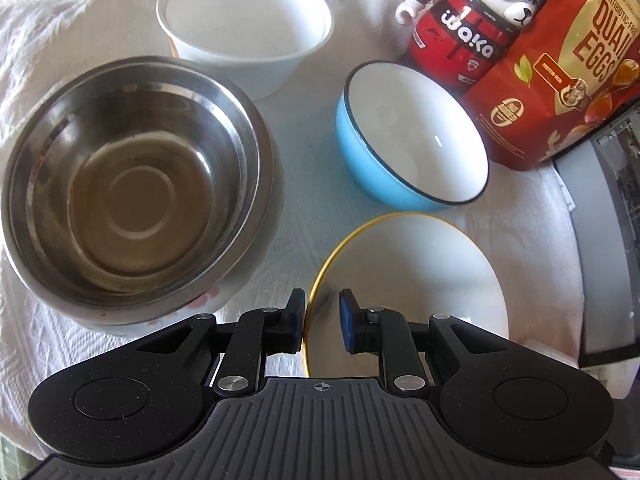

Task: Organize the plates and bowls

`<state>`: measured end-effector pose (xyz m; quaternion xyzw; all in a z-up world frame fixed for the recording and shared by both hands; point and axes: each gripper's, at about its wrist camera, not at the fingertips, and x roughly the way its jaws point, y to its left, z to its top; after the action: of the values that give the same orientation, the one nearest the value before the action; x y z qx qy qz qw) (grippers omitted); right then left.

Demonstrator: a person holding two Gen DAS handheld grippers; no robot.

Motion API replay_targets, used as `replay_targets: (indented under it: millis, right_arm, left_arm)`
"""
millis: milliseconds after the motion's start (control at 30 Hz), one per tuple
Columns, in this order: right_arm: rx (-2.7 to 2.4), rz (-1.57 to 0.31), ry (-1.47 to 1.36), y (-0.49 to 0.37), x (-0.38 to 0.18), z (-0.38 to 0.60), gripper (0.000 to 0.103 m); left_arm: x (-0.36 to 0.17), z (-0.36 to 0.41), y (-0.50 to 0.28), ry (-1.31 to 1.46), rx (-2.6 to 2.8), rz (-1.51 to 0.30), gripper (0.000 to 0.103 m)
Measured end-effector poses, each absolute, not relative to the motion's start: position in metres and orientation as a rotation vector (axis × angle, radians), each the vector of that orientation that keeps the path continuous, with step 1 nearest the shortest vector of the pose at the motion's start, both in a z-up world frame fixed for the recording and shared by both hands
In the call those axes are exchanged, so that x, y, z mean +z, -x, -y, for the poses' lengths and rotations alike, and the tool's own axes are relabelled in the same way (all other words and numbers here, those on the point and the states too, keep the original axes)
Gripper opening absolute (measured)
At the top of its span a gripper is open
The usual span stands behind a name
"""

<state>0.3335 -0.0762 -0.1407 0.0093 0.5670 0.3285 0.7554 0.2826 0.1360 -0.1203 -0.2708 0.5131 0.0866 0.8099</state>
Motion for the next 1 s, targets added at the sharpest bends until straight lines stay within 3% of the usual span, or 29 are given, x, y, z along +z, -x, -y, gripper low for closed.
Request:
replay_targets:
  millis: [700, 1000]
  right_arm:
    - [0.411, -1.113, -0.015, -0.323, -0.104, 0.066, 0.052]
    - [0.349, -1.003, -0.001, -0.322, -0.072, 0.057, 0.052]
  left_arm:
    - [-0.097, -0.164, -0.273, 0.568, -0.016, -1.072, 0.020]
    - [-0.066, -0.191, -0.271, 0.549, -0.059, -0.960, 0.020]
